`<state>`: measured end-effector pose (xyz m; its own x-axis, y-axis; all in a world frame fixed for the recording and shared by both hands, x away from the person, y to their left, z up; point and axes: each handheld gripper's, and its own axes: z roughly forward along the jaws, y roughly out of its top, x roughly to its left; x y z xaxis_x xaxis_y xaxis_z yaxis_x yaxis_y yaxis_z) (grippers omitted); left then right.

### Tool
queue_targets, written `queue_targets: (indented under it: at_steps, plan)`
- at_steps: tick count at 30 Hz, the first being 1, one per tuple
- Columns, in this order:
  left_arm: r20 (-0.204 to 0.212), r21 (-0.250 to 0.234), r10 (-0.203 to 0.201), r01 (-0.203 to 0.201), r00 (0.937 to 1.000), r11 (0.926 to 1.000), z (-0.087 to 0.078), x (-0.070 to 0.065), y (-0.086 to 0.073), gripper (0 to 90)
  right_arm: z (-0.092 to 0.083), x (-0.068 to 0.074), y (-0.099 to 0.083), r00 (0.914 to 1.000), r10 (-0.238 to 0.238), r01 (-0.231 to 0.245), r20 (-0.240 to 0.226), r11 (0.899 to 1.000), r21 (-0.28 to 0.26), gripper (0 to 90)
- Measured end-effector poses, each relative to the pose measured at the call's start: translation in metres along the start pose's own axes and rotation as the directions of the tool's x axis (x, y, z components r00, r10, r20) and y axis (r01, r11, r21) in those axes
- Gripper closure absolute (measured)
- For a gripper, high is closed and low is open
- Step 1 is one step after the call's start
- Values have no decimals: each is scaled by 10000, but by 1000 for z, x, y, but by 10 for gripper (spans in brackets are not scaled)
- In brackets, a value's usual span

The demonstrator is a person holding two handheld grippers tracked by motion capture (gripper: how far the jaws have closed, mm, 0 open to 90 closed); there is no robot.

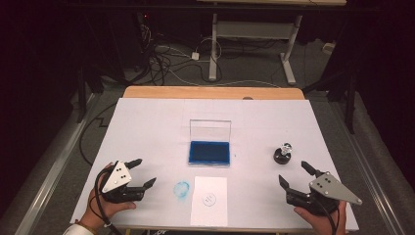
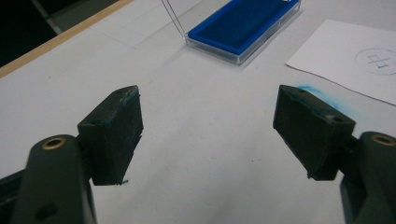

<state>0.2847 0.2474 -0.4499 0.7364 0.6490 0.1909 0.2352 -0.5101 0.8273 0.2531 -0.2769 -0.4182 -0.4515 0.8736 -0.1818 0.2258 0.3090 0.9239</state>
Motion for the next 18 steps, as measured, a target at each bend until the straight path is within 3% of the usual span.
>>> queue_targets:
  at_steps: [1, 7, 11, 12, 18]
  plan:
    - [-9, 121, 196, -195, 9998, 9997, 2, -1, -1, 235, 0, -1, 0, 10000, -35, 35, 9, 10000, 12, 205]
    - [9, 50, 307, -308, 9995, 9995, 2, -3, -1, 255, 1, -5, 0, 9999, 71, -69, -114, 9998, 211, 221]
    - [88, 83, 71, -71, 9999, 9999, 4, 1, -4, 255, 8, -9, 0, 9980, 210, -175, -590, 9981, 589, 220]
    - [261, 271, -194, 187, 9995, 9995, 8, 4, -6, 254, 10, -10, 1, 9975, 220, -175, -666, 9975, 679, 221]
    - [419, 349, -426, 411, 9982, 9985, 14, 10, -7, 252, 19, -14, 6, 9964, 208, -131, -823, 9956, 929, 225]
